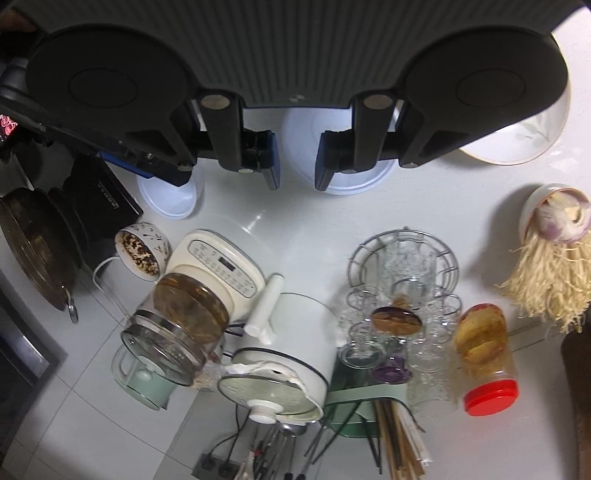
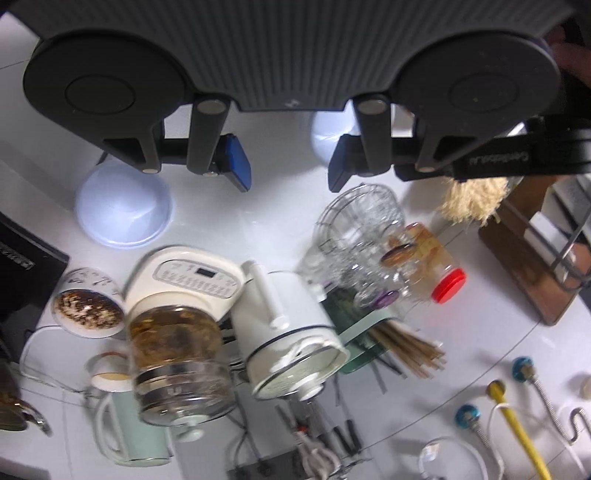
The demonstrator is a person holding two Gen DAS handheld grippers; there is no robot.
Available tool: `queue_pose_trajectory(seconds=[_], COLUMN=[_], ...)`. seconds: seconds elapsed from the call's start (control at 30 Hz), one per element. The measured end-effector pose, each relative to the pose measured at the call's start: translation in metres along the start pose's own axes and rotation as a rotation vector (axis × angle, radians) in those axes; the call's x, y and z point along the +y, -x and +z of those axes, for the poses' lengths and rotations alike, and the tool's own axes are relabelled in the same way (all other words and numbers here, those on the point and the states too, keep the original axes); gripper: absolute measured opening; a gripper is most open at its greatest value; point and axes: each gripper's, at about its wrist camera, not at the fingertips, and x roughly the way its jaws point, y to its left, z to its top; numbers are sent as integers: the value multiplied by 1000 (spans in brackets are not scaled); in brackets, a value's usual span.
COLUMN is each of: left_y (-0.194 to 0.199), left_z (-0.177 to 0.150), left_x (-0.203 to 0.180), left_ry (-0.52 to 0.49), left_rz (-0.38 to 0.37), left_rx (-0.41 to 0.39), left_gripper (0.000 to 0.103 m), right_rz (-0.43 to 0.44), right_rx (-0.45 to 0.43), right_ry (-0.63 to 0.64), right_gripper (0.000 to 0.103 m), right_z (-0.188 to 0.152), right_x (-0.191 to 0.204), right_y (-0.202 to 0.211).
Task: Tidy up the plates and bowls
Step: 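Open both grippers and lift them away from the bowl, then move both grippers to the second pale blue plastic bowl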
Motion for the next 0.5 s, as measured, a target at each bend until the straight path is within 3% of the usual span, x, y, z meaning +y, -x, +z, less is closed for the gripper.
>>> queue_pose_trajectory(seconds=[0.5], left_y=[-50], left_z=[6], left_x=[-62], left_ry=[-106], left_rz=[-47], left_rx=[69], left_gripper=[22], right_rz=[-84], right_rx=[-12], right_ry=[-93], right_gripper=[50], right_z=[0], right_x=[-66], right_y=[9])
